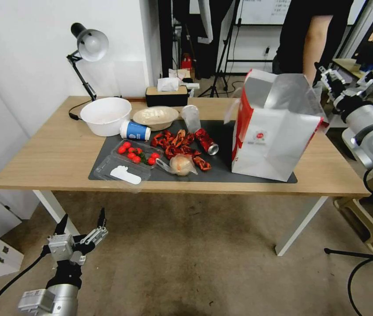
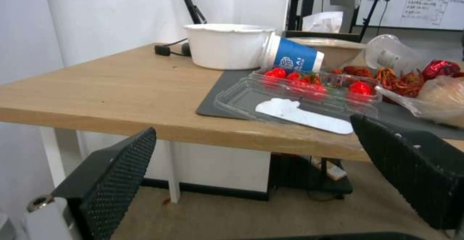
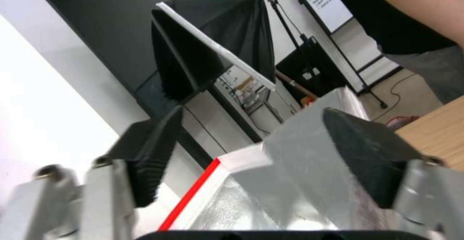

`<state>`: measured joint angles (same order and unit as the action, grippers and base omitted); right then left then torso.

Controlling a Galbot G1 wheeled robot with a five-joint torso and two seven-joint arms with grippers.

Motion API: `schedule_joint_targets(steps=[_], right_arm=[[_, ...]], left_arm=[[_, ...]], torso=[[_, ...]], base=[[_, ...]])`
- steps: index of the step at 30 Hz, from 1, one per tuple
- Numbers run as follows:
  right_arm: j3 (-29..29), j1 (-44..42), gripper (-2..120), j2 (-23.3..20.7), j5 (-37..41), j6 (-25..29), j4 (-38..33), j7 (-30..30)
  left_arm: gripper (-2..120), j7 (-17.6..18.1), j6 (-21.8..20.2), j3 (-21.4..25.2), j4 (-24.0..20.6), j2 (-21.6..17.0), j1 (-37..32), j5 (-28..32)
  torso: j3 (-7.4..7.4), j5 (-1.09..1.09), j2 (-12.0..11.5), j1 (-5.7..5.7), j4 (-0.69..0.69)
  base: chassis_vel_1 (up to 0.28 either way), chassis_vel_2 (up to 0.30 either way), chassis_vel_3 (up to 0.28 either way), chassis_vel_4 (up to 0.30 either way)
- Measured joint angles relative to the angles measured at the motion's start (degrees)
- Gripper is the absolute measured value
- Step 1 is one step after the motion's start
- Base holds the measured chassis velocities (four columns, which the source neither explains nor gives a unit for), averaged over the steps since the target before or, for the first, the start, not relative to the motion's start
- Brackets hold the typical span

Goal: Pick up the food delivery bag from the floor and place it on the table.

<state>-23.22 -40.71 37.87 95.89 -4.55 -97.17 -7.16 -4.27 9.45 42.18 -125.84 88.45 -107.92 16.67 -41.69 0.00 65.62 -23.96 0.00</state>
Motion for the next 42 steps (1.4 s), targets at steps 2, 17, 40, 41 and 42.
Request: schedule_joint_targets(steps=[2, 17, 40, 41, 42], right_arm=[[-0.1, -0.3, 88, 0.0, -0.4, -0.2, -0.2, 0.1], [-2.0, -3.7, 100, -1.2, -6.8, -0.7, -5.6, 2.8], [-10.9, -28.4, 100, -2.8, -39.5, 4.8, -26.6, 4.0], [-10.9, -28.4, 100, -2.8, -39.5, 4.8, -26.6, 4.0], [-10.6, -29.3, 100, -2.3, -41.1, 5.2, -27.1, 3.7]], left_arm=[[100, 0.0, 0.0, 0.0, 0.0, 0.0, 0.0, 0.0], [100, 0.2, 0.0, 0.3, -0.8, -0.2, -0.2, 0.2], [100, 0.3, 1.2, 0.4, -1.5, 0.6, -0.6, 0.3], [100, 0.3, 1.2, 0.4, -1.5, 0.6, -0.6, 0.3], [100, 0.3, 1.2, 0.4, -1.5, 0.7, -0.6, 0.3]], torso=[[0.00, 0.00, 0.0, 0.00, 0.00], [0.00, -0.01, 0.0, 0.00, 0.00], [0.01, 0.00, 0.0, 0.00, 0.00], [0.01, 0.00, 0.0, 0.00, 0.00], [0.01, -0.01, 0.0, 0.00, 0.00]], base=[[0.000, 0.000, 0.000, 0.000], [0.000, 0.000, 0.000, 0.000], [0.000, 0.000, 0.000, 0.000], [0.000, 0.000, 0.000, 0.000], [0.000, 0.000, 0.000, 0.000]])
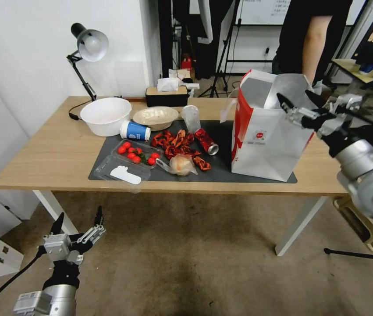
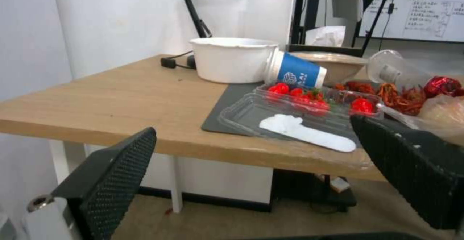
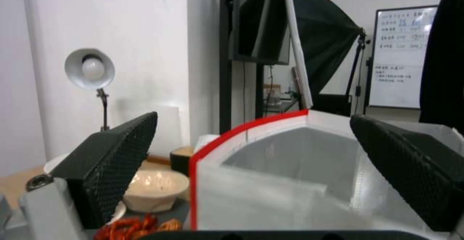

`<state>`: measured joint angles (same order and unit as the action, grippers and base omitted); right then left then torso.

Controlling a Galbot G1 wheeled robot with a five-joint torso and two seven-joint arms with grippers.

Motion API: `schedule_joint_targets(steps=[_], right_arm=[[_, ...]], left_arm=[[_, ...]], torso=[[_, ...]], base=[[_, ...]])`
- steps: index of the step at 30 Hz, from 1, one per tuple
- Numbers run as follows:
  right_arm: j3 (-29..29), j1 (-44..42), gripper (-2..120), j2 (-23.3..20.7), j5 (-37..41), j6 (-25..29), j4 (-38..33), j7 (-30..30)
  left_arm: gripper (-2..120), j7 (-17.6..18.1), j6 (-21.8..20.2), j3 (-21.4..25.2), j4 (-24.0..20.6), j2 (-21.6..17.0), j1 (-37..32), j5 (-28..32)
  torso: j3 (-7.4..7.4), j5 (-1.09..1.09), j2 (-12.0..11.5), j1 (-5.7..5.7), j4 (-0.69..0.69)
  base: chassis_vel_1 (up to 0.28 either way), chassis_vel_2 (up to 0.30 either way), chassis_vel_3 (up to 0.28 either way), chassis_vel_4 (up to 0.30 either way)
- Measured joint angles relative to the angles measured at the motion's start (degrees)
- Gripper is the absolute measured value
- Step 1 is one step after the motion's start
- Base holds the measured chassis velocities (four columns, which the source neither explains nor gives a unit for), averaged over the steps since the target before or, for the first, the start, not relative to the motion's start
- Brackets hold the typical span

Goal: Pick up the food delivery bag from the floor and place it on the table.

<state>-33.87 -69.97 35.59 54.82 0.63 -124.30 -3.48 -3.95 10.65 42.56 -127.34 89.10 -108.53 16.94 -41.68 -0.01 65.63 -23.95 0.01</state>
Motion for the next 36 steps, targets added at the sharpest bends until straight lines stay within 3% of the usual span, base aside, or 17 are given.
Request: schedule_joint_targets(steps=[6, 17, 36], right_arm=[[1.3, -6.3, 100, 3.6, -9.0, 2.7, -2.7, -2.8], [-0.1, -17.6, 100, 9.2, -16.2, 10.0, -0.8, -3.7], [1.1, -28.1, 100, 18.5, -16.4, 18.4, 7.0, -3.9]], left_arm=[[100, 0.1, 0.1, 0.1, -0.1, 0.0, -0.1, 0.1], [100, 0.0, 0.1, 0.3, 0.4, -0.4, 0.1, 0.9], [100, -1.3, 0.1, 0.2, 1.6, -0.6, 0.6, 0.4]], torso=[[0.00, 0.01, 0.0, 0.00, 0.00], [0.00, 0.01, 0.0, 0.00, -0.01], [0.00, 0.01, 0.0, 0.00, 0.00]], base=[[0.000, 0.000, 0.000, 0.000], [0.000, 0.000, 0.000, 0.000], [0.000, 0.000, 0.000, 0.000]])
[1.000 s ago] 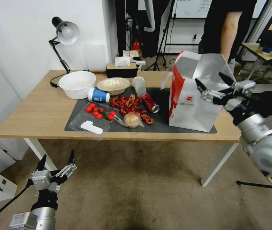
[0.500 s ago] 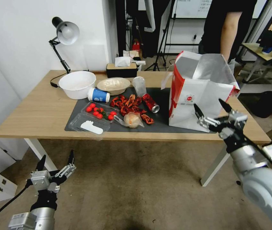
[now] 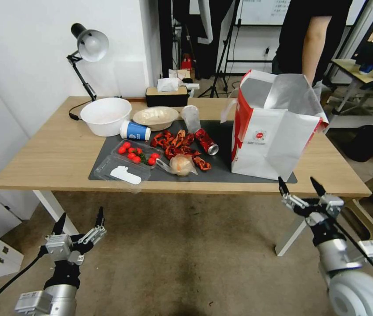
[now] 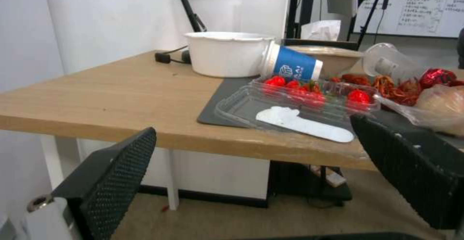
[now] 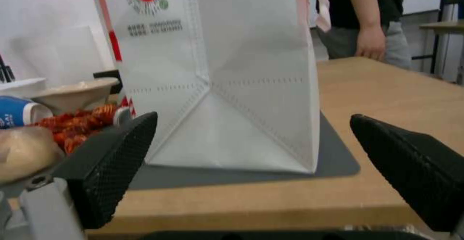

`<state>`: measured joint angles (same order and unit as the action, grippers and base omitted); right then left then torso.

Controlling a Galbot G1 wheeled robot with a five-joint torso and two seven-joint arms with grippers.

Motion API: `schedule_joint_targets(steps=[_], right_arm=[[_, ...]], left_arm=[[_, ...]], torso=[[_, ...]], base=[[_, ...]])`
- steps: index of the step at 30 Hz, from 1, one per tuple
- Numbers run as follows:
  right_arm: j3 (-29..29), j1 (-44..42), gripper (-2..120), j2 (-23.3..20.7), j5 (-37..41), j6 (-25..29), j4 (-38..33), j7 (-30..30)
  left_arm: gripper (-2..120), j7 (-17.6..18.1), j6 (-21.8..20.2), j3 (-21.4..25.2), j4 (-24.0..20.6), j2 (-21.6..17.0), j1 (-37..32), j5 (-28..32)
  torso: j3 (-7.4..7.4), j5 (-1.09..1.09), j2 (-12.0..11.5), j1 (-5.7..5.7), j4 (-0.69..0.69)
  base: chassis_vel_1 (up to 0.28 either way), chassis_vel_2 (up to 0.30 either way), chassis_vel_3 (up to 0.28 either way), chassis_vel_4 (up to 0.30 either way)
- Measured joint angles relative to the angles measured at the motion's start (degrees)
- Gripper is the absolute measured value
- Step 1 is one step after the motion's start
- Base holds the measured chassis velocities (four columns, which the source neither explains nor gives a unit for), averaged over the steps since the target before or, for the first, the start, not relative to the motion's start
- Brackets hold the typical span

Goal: Pick up the food delivery bag from the floor and place it on the table.

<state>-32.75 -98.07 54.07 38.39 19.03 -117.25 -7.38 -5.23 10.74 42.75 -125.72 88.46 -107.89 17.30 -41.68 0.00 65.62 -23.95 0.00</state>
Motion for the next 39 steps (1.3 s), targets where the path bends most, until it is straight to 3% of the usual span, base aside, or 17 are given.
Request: schedule_joint_targets(steps=[39], right_arm=[[1.4, -0.5, 100, 1.7, 2.4, 0.3, 4.1, 0.9]], left_arm=[[100, -0.5, 1.2, 0.2, 1.5, -0.6, 0.5, -1.1]], torso=[[0.00, 0.00, 0.0, -0.01, 0.00]], base=[[0.000, 0.000, 0.000, 0.000]])
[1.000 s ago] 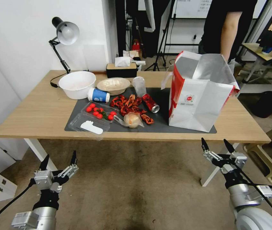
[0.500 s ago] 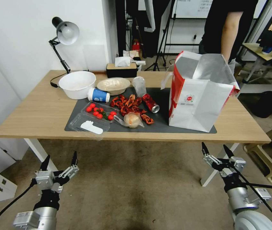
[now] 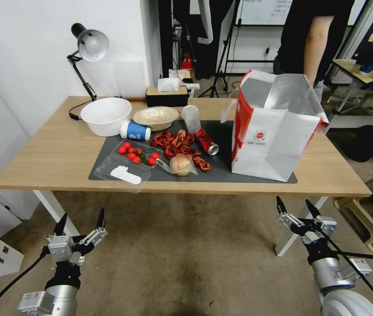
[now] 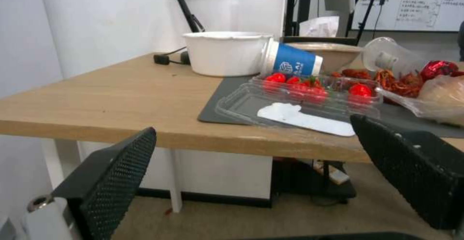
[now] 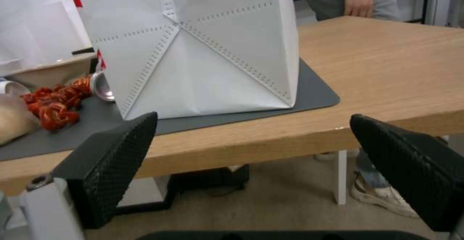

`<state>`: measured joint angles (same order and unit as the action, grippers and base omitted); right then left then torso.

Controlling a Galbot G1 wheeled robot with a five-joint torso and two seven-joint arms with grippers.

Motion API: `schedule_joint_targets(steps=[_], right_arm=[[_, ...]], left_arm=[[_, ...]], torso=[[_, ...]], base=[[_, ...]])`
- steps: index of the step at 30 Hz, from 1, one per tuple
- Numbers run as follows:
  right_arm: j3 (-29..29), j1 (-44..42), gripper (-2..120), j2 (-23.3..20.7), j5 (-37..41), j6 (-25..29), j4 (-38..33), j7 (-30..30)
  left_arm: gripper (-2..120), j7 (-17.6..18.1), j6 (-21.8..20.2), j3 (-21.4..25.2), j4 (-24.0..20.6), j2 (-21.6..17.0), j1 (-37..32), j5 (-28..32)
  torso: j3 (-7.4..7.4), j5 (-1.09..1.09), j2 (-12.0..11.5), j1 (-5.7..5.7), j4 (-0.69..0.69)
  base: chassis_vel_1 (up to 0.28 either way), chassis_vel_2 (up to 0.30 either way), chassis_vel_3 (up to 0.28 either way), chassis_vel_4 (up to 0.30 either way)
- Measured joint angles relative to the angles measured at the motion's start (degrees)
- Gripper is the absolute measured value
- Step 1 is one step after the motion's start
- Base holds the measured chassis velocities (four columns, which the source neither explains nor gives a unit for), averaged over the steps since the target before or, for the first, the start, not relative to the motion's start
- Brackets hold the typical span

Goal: Pick up the food delivery bag from the floor and place it on the table.

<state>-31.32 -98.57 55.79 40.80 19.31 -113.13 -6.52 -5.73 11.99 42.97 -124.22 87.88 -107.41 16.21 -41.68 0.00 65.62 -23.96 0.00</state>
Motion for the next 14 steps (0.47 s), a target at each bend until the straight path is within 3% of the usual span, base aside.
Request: schedule_joint_targets(steps=[14], right_arm=[[0.0, 0.0, 100, -0.1, 0.1, 0.0, 0.0, -0.1]], left_arm=[[100, 0.1, 0.1, 0.0, 0.0, 0.0, 0.1, -0.1]], torso=[[0.00, 0.00, 0.0, 0.00, 0.00]], base=[[0.000, 0.000, 0.000, 0.000]])
